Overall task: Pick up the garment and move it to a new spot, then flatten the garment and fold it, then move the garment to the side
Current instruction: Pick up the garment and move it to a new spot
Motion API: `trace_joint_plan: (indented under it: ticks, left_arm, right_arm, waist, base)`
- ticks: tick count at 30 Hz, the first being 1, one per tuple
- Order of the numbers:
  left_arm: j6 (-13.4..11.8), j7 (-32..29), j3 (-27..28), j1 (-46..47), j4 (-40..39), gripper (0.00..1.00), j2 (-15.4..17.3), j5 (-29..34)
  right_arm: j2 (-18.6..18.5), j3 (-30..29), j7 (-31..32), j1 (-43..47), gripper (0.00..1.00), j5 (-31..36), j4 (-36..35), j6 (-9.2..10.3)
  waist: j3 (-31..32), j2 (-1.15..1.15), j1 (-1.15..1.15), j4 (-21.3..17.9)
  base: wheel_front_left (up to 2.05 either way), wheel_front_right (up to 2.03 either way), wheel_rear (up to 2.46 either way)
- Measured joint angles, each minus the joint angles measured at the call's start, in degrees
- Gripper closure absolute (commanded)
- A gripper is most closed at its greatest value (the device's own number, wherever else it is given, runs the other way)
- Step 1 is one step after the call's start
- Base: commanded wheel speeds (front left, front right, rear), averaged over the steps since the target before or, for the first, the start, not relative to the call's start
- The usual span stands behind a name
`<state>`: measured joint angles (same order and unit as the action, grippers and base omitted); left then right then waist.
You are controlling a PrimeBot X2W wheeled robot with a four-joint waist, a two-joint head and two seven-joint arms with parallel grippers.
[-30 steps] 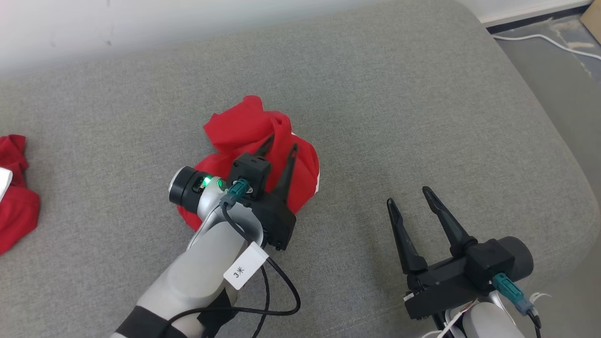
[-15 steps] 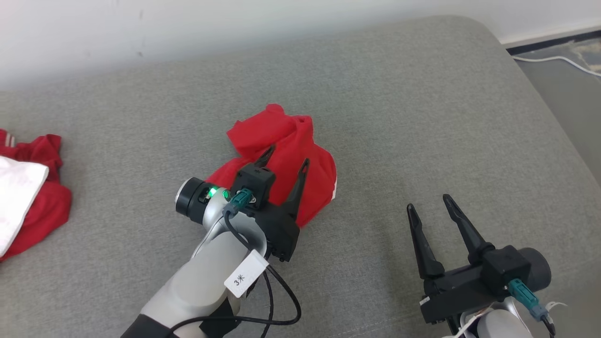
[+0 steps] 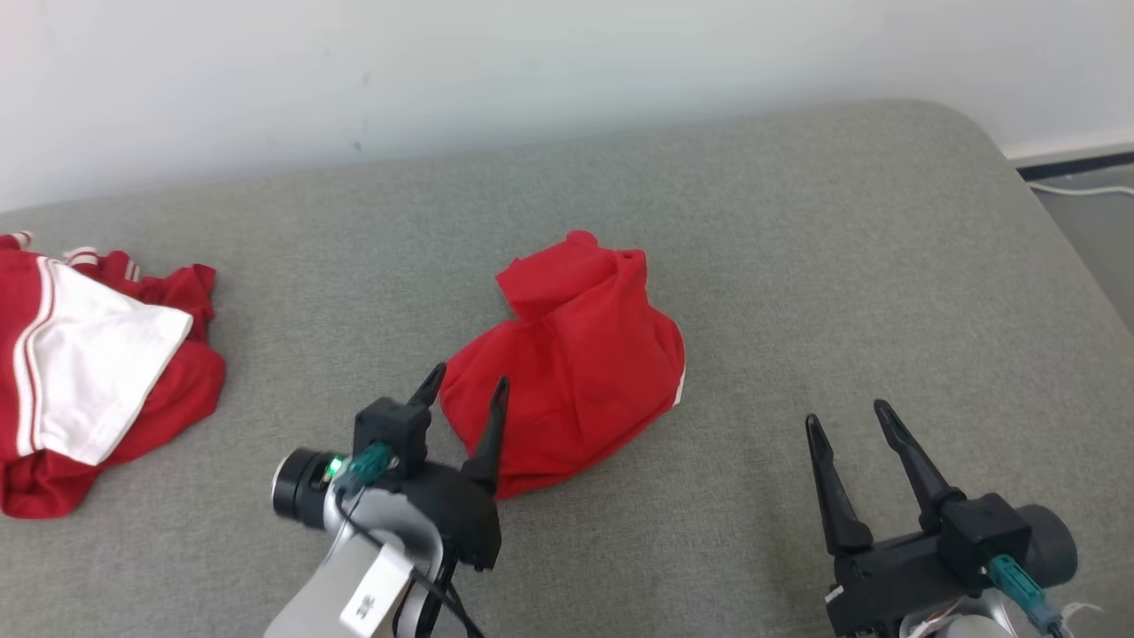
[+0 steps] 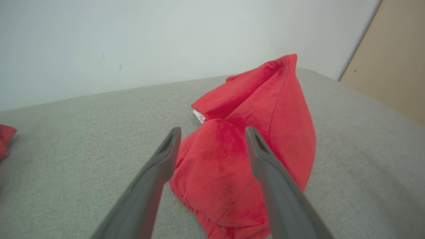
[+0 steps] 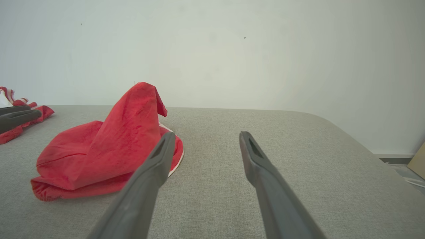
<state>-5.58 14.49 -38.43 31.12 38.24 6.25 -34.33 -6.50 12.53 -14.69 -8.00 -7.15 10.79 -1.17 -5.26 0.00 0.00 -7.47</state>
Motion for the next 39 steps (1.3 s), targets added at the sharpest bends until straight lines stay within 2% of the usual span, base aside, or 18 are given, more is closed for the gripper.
trace_joint_plan:
  ticks: [10,16,28,39]
  left_arm:
    - [-1.1,0.0,7.0,-13.0,-9.6,0.0,3.6,0.2]
    - [-1.5,0.0,11.4,-20.1,-16.3,0.0,4.7,2.3]
    - [-1.5,0.0,21.3,-31.4,-25.0,0.0,3.9,8.0]
    - [-1.5,0.0,24.9,-35.5,-30.1,0.0,1.8,12.7]
  right_arm:
    - [-0.4,-0.9,0.0,3.1,0.0,0.0,-1.4,0.69]
    - [-0.4,-1.3,0.0,4.3,0.0,0.0,-2.8,0.76]
    - [-0.5,-3.1,0.0,7.9,0.0,0.0,-4.4,1.75]
    - [-0.6,-3.8,0.0,9.0,0.0,-0.2,-5.2,2.09]
  waist:
    - [4.1,0.0,0.0,2.5]
    - [5.5,0.0,-0.01,3.4]
    - [6.3,0.0,-0.01,3.9]
    - [6.4,0.01,0.0,4.1]
  base:
    - [0.0,0.0,0.0]
    - [0.0,0.0,0.0]
    - [0.0,0.0,0.0]
    - [0.0,0.0,0.0]
